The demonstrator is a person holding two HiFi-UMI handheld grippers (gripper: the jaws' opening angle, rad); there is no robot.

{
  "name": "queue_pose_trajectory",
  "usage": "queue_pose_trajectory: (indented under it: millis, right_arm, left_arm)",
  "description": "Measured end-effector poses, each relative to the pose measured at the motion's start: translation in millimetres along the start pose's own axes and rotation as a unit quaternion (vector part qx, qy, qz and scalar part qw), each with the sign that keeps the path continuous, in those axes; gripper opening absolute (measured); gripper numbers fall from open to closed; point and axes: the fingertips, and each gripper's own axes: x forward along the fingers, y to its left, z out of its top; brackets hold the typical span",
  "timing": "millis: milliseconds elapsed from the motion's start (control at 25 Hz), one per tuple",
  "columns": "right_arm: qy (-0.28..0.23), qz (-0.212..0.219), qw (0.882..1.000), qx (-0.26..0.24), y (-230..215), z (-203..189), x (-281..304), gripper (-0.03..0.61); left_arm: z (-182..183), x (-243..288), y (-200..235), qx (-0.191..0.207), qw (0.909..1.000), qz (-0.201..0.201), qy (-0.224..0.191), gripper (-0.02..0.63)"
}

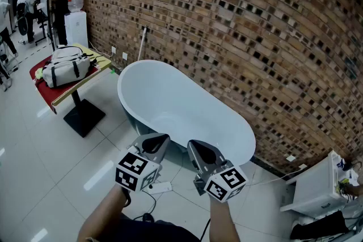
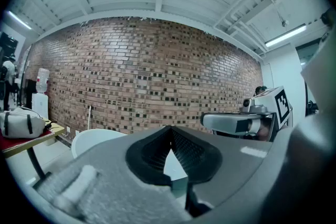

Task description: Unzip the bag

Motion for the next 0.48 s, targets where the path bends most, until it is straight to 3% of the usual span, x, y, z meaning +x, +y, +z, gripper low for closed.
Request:
queue_pose_trajectory:
  millis: [200, 480]
  right_arm:
    - [0.02, -0.015, 1.0, -0.019, -6, 0, 7, 0.006]
    - [0.028, 0.036, 0.999, -0.019, 45, -13, 94, 0.006]
  left_arm:
    - [4, 4, 7, -0.014, 0.9997, -0.012, -0.018, 0.002]
    - [-12, -59, 99, -0.046, 0.9971, 0.058, -0.019, 0.002]
